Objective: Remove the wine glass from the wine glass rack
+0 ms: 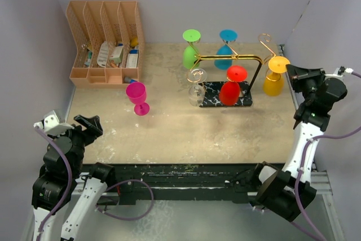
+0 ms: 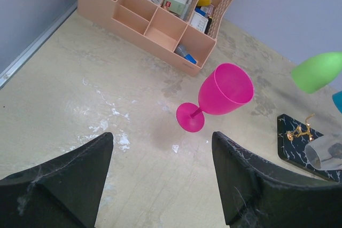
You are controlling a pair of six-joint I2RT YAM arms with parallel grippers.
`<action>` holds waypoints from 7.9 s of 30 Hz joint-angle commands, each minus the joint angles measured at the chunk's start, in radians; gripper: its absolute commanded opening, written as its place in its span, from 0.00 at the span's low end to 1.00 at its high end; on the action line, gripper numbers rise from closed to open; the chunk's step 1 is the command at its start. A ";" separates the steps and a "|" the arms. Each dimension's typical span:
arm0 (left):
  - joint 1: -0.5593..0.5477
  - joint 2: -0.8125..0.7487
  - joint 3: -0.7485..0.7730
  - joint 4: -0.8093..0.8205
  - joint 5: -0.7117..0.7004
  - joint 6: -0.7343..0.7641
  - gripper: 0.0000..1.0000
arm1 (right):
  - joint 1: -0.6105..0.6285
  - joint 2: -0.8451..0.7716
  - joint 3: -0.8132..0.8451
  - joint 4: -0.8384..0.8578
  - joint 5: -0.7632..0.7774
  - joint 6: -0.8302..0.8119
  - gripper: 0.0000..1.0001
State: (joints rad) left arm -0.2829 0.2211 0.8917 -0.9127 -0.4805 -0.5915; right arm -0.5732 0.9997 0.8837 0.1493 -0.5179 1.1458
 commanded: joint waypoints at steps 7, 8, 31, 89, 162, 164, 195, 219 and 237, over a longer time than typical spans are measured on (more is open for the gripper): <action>-0.001 0.019 0.005 0.019 -0.006 -0.008 0.77 | 0.000 -0.067 0.261 -0.038 0.191 -0.231 0.00; -0.002 0.020 0.004 0.022 -0.003 -0.005 0.77 | 0.006 -0.064 0.289 -0.047 0.198 -0.266 0.00; -0.002 0.327 0.296 0.149 0.553 -0.151 0.98 | 0.997 0.324 1.061 -0.462 0.270 -0.940 0.00; -0.002 0.307 -0.090 0.584 1.012 -1.107 0.37 | 2.108 0.261 0.171 0.369 1.053 -1.961 0.00; -0.001 -0.213 -0.112 0.336 0.568 -0.408 0.00 | 1.759 0.607 1.317 -1.012 0.525 -1.048 0.24; -0.002 -0.212 -0.112 0.339 0.568 -0.410 0.00 | 1.754 0.626 1.333 -1.020 0.512 -1.056 0.21; -0.002 0.078 0.013 0.170 0.145 0.059 0.82 | 1.314 1.156 1.797 -0.870 0.562 -0.936 0.00; -0.001 0.088 -0.032 0.196 0.149 0.075 0.81 | 1.328 1.273 1.806 -0.980 0.658 -1.055 0.00; -0.001 0.087 -0.034 0.196 0.155 0.073 0.81 | 1.359 1.345 1.784 -1.024 0.712 -1.071 0.00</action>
State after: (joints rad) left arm -0.2829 0.3038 0.8570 -0.7643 -0.3222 -0.5335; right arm 0.7898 2.3371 2.6553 -0.8711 0.1692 0.0757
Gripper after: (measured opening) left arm 0.814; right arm 0.008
